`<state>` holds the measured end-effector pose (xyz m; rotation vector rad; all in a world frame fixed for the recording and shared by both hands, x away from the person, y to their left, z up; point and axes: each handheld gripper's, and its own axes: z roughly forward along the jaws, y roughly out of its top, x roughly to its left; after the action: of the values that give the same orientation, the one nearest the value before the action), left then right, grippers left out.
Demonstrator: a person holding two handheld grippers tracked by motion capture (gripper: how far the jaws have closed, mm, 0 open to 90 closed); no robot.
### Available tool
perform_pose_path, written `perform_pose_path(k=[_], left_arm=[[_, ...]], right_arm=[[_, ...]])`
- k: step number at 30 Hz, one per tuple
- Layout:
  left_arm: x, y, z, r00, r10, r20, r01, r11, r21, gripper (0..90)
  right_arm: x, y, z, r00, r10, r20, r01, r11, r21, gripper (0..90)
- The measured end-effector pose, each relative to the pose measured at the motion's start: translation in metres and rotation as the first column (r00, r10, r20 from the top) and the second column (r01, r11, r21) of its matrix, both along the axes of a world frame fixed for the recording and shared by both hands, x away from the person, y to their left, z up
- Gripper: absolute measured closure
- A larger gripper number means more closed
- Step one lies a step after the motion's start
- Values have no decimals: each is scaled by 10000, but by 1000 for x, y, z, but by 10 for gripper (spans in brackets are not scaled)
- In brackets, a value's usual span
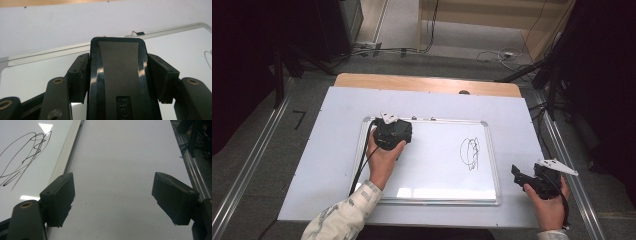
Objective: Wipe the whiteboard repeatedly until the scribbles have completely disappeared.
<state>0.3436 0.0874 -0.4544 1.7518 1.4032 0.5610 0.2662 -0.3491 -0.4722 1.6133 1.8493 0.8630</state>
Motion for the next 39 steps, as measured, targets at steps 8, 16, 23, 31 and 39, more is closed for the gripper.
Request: perform_pose_path(k=[8, 16, 23, 31, 39], left_arm=[[2, -14, 3, 9996, -265, 15, 265, 9996, 51, 401], [4, -28, 3, 9983, -583, -12, 583, 9983, 40, 401], [5, -43, -4, 9939, -1090, -182, 1092, 9939, 135, 401], [6, -60, -10, 9875, -1545, -303, 1552, 9875, 255, 401], [8, -71, -14, 9835, -1766, -399, 1778, 9837, 268, 401]], right_arm=[[-1, 0, 0, 10000, 64, 24, -64, 10000, -2, 174], [-1, 0, 0, 9999, 98, 47, -98, 9999, 23, 174], [-1, 1, 0, 9999, 104, 20, -104, 9999, 24, 174], [-1, 0, 0, 9999, 118, 19, -119, 9999, 37, 175], [-1, 0, 0, 9999, 134, 7, -134, 9999, 48, 175]])
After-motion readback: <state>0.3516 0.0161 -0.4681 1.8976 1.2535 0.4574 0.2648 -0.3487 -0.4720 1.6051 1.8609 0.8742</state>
